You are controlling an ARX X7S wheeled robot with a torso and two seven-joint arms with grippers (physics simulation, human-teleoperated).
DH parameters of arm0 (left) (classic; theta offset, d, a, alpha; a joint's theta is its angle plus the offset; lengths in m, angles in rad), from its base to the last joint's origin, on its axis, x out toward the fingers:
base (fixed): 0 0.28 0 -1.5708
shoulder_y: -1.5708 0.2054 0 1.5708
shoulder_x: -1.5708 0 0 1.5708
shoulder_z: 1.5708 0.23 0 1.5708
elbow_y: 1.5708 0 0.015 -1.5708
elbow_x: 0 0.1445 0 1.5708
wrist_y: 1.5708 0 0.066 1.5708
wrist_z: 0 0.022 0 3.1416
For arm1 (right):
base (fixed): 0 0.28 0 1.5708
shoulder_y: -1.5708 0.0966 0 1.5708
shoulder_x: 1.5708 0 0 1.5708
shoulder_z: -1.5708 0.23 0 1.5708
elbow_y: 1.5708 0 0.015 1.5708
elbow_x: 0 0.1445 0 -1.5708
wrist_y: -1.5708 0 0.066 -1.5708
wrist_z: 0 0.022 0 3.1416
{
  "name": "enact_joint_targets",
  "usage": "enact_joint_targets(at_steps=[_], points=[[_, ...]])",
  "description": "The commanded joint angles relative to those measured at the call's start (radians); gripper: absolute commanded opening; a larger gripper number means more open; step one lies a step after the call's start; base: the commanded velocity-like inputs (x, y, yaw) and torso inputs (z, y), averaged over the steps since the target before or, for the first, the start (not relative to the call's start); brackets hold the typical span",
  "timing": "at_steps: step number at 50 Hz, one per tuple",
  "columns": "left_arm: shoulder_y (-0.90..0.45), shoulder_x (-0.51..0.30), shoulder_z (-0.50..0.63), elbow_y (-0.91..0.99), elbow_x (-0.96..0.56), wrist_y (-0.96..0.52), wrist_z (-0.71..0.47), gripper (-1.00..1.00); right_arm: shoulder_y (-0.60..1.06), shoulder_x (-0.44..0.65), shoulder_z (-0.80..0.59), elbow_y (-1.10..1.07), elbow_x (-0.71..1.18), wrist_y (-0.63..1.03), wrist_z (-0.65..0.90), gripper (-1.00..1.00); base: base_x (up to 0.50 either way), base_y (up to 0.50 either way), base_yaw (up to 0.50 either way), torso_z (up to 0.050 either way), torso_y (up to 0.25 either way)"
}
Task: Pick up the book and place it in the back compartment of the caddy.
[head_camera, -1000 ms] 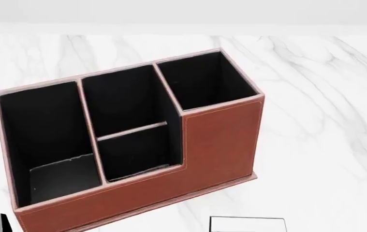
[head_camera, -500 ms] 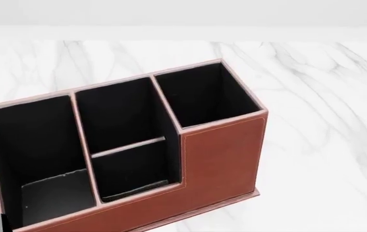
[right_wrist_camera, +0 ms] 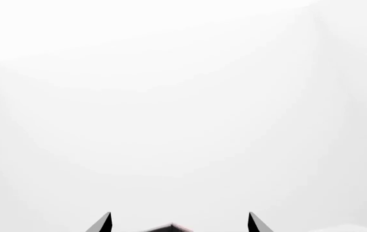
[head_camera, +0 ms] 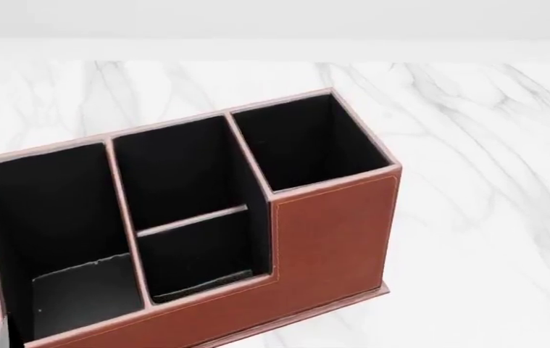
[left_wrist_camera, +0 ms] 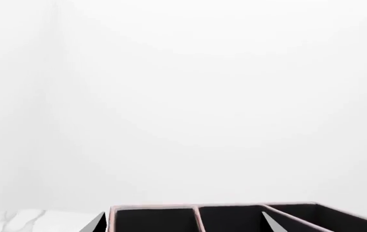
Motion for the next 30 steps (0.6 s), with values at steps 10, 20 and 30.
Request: enact_joint_targets(at_steps=[10,20,30], points=[[-0.21,-0.169,0.0,0.061,-0.266,-0.353,0.162,1.0,0.014,0.009,-0.023,0.02,-0.014,0.006,-0.005,1.0,0.0,0.0,0.0,0.0,0.0],[-0.396,-0.204,-0.025,-0.047,-0.354,-0.526,0.18,1.0,0.021,0.012,-0.025,0.03,-0.011,0.007,-0.002,1.0,0.0,0.0,0.0,0.0,0.0],[-0.528,-0.244,0.018,-0.076,-0.378,-0.638,0.234,1.0,0.019,0.014,-0.024,0.029,-0.004,-0.002,0.004,1.0,0.0,0.0,0.0,0.0,0.0]])
